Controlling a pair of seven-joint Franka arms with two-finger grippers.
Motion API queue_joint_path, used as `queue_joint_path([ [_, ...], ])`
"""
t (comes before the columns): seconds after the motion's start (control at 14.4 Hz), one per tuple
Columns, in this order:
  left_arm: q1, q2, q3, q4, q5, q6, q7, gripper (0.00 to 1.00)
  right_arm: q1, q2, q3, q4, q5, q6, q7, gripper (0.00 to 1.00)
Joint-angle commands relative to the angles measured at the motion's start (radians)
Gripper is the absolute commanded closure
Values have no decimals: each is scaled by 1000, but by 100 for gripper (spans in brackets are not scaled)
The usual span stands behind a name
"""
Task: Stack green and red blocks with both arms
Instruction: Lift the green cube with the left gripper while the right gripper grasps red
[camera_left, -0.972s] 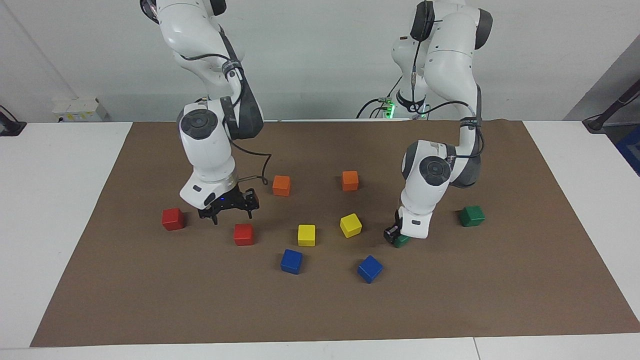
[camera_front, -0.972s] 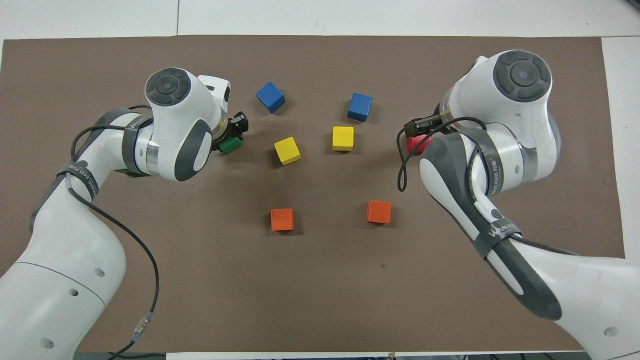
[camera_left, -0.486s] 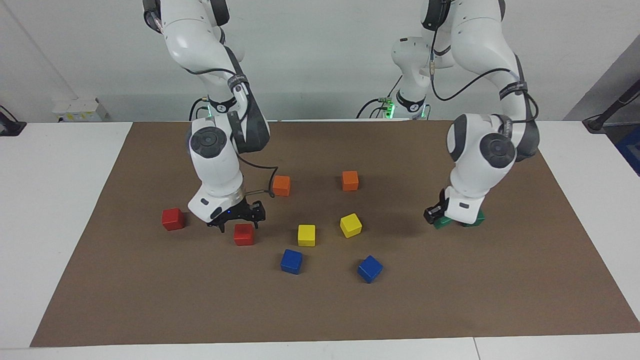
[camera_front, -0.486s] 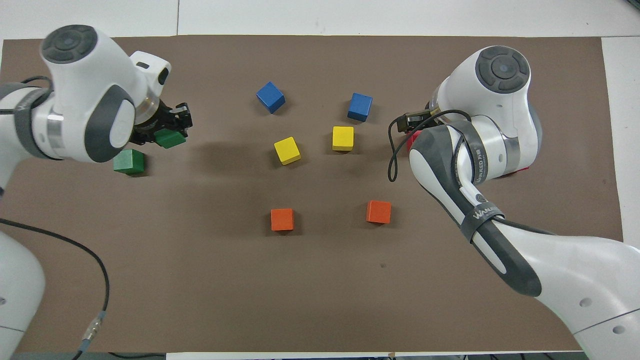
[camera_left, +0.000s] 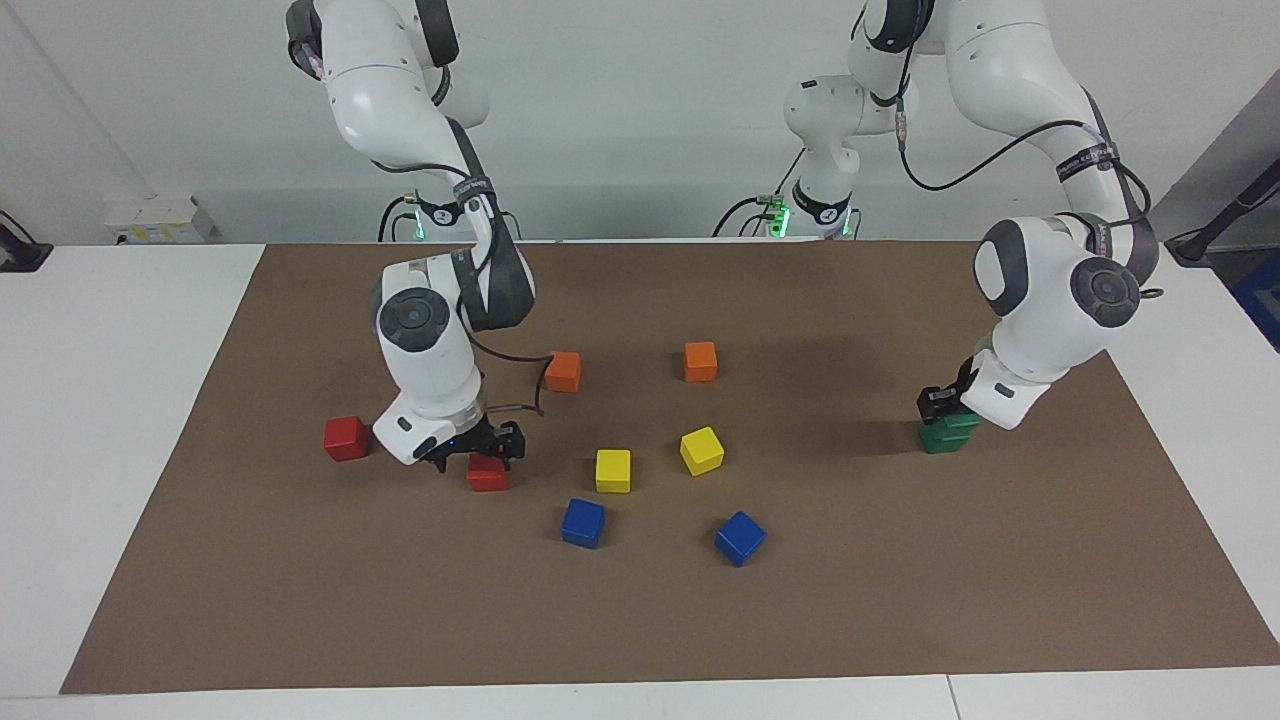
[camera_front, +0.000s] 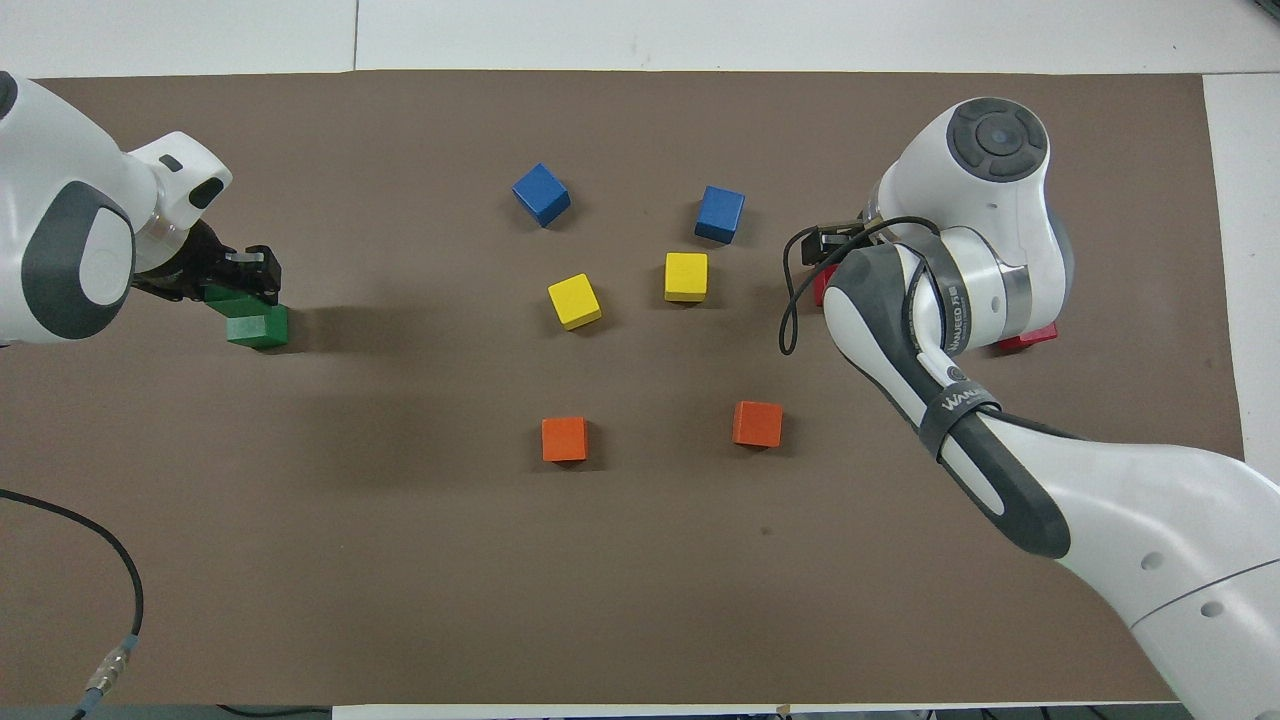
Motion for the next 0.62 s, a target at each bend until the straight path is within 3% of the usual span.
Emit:
queue_joint_path([
  [0.0,24,-48,-7,-74,11,45,95,100,-10,19,10,2,32,25,13,0],
  [0.56,70,-64,-9,-146,9,104,109,100,7,42,10,-22,34,83,38,0],
])
